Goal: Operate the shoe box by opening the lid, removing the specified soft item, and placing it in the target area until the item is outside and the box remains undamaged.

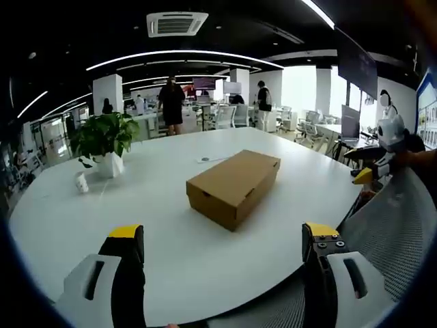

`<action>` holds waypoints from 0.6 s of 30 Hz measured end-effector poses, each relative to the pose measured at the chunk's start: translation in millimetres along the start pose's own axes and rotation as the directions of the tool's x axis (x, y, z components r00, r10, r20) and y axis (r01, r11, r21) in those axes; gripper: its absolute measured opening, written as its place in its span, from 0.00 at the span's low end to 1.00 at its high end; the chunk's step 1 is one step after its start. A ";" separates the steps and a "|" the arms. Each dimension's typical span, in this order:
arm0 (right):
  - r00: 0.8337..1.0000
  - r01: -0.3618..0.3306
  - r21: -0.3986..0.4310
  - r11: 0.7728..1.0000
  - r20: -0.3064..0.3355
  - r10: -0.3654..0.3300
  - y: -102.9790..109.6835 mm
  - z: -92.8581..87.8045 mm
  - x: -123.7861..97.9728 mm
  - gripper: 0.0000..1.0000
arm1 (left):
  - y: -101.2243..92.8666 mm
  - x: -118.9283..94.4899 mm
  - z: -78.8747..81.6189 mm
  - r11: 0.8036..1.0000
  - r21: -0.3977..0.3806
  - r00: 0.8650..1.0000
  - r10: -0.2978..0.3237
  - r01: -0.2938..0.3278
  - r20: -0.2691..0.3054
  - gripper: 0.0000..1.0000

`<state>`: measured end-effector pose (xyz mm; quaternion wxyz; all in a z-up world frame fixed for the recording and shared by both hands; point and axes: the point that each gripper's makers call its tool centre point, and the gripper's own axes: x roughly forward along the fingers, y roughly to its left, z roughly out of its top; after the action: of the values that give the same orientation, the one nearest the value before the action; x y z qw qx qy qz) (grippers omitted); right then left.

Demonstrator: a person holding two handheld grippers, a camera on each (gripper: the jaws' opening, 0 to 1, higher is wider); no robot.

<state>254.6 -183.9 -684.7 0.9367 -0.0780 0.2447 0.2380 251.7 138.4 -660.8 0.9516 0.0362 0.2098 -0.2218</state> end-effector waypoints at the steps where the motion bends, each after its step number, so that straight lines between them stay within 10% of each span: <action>1: 1.000 0.001 0.001 1.000 -0.001 -0.001 -0.1 -0.3 -0.1 0.95 | 0.0 -0.1 -0.1 1.000 0.000 1.000 0.000 0.000 -0.001 1.00; 18: 1.000 0.000 0.007 1.000 0.001 0.000 -0.5 -0.4 -0.9 0.94 | 0.7 -0.7 -0.4 1.000 -0.009 1.000 0.004 -0.004 0.003 1.00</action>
<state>254.0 -184.8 -684.7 0.9372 -0.0747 0.2449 0.2370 251.3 139.3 -660.9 0.9525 0.0321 0.2094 -0.2189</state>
